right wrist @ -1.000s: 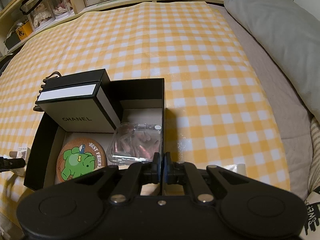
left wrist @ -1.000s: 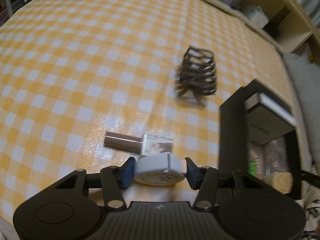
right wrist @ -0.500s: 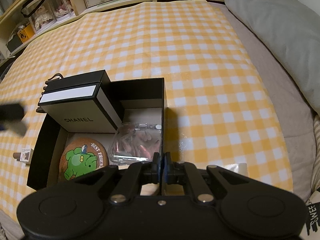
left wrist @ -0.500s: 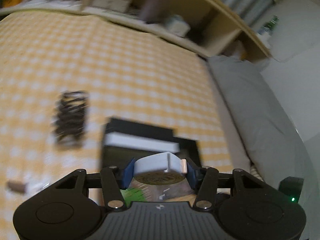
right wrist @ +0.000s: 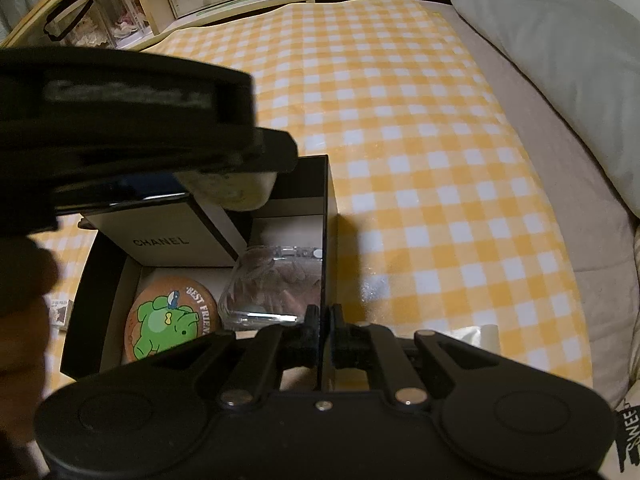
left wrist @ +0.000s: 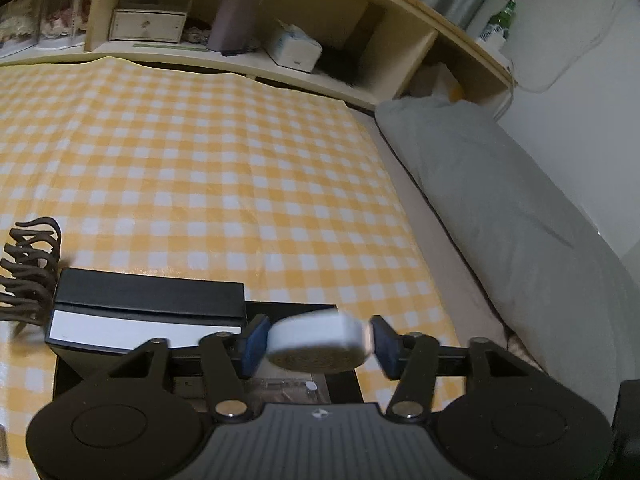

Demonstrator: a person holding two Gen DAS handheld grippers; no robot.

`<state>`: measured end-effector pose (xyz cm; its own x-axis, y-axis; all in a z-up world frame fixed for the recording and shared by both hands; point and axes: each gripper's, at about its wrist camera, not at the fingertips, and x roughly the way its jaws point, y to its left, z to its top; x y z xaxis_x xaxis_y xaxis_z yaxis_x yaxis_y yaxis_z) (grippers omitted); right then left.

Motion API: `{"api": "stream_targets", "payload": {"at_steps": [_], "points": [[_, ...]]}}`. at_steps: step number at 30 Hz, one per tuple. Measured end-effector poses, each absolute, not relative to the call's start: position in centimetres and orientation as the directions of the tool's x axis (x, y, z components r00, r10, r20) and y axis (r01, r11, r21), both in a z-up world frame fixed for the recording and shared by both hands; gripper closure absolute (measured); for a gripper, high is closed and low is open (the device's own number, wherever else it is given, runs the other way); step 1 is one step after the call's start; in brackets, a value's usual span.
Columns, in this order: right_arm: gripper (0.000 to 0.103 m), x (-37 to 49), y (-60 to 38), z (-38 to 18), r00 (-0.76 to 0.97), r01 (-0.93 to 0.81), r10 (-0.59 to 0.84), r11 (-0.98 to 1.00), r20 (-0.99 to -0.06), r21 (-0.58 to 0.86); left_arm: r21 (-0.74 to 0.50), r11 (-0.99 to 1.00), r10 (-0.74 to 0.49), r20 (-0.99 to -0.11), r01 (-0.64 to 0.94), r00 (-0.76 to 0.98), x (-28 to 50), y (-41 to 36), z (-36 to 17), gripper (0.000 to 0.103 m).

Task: Organize rigid objects
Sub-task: 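Lower the white round case onto the pink-item case and open the left tool, then move the left tool back to the UV gel polish bottle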

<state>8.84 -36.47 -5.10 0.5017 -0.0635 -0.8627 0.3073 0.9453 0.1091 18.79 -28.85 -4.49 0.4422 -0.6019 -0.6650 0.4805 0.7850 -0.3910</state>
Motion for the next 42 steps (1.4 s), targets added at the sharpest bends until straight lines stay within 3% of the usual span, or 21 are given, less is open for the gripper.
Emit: {"api": "stream_targets", "payload": {"at_steps": [9,32,39,42], "points": [[0.097,8.9,-36.6,-5.2,0.504,0.313,-0.054,0.942,-0.862,0.124,-0.436,0.753,-0.639,-0.663,0.492,0.39,17.6,-27.0,-3.8,0.034],[0.097,8.7,-36.6,-5.1,0.507,0.317,-0.05,0.939,-0.861,0.132,-0.357,0.786,-0.585,-0.693,0.505,0.422,14.5,-22.8,-0.6,0.018],[0.097,8.7,-36.5,-5.1,0.507,0.316,-0.051,0.94,-0.86,0.131,-0.302,0.791,-0.578,-0.654,0.533,0.488,13.6,-20.5,1.4,0.002],[0.097,8.7,-36.5,-5.1,0.507,0.316,-0.051,0.94,-0.86,0.131,-0.279,0.81,-0.555,-0.647,0.515,0.522,13.8,-18.8,2.1,0.0]]}}
